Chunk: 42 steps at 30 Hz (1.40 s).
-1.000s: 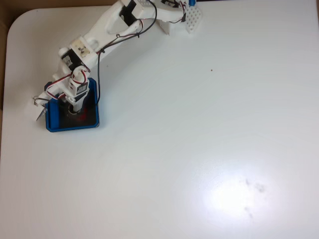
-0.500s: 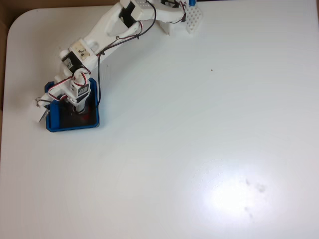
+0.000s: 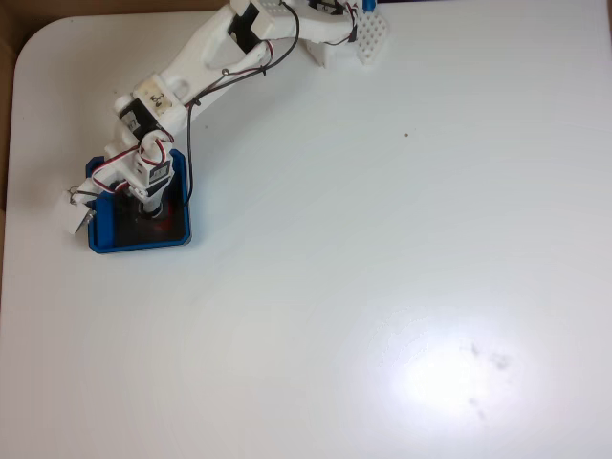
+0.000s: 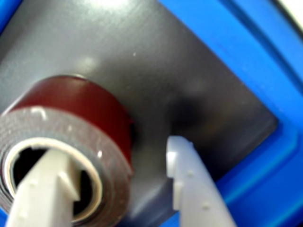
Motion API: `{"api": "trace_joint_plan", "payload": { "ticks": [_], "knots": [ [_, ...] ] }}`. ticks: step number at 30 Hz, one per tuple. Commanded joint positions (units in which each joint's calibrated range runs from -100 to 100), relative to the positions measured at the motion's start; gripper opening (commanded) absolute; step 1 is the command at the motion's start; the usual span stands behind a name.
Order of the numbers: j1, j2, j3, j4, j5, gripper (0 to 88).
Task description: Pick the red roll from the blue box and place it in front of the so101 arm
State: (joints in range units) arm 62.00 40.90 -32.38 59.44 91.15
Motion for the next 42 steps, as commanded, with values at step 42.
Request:
{"api": "trace_joint_plan", "payload": {
  "ticks": [42],
  "knots": [
    [-1.08, -32.2, 0.39, 1.28, 0.44, 1.2]
  ]
}}
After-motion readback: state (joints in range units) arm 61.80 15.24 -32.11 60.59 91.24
